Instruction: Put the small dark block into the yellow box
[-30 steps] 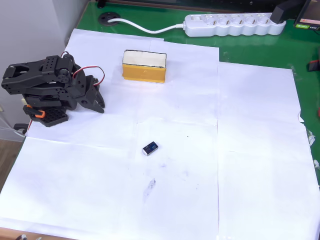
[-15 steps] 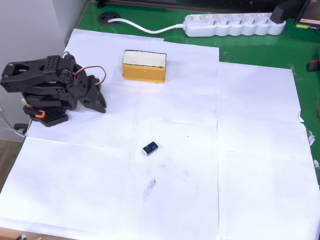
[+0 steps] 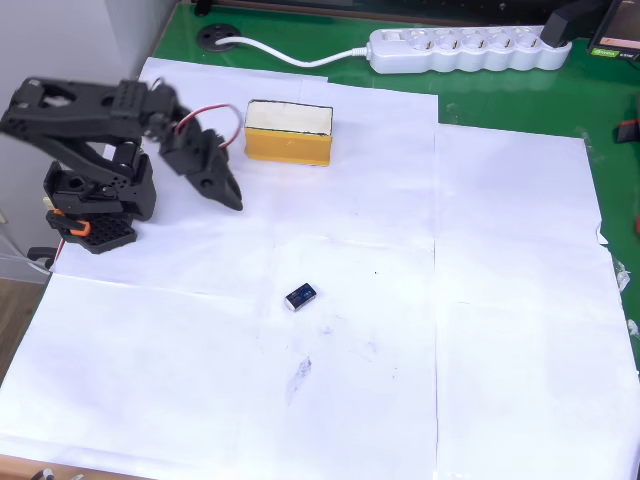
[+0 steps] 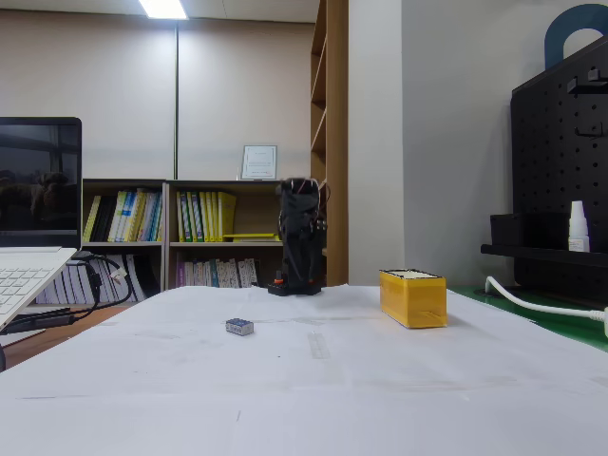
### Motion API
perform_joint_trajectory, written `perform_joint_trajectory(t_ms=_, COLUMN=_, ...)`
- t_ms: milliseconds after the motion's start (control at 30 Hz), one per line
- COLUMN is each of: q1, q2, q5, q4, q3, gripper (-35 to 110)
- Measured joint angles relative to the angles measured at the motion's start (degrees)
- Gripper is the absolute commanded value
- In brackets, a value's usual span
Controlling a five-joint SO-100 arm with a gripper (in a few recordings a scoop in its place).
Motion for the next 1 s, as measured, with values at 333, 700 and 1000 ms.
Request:
perform_joint_trajectory(t_ms=333, q1=6.9, q2=24.9, q5=-18.9, q4=16.5, q3=33.8, gripper=0)
perform_joint_trajectory(t_ms=700, q1=19.5, q2=36.7, q5=-19.9, q4=8.3, q3=39.6, gripper=12)
perform_joint_trajectory(t_ms=1000, q1=21.4, q2=47.7, q5=-19.9, q4=2.2, q3=46.6, gripper=17)
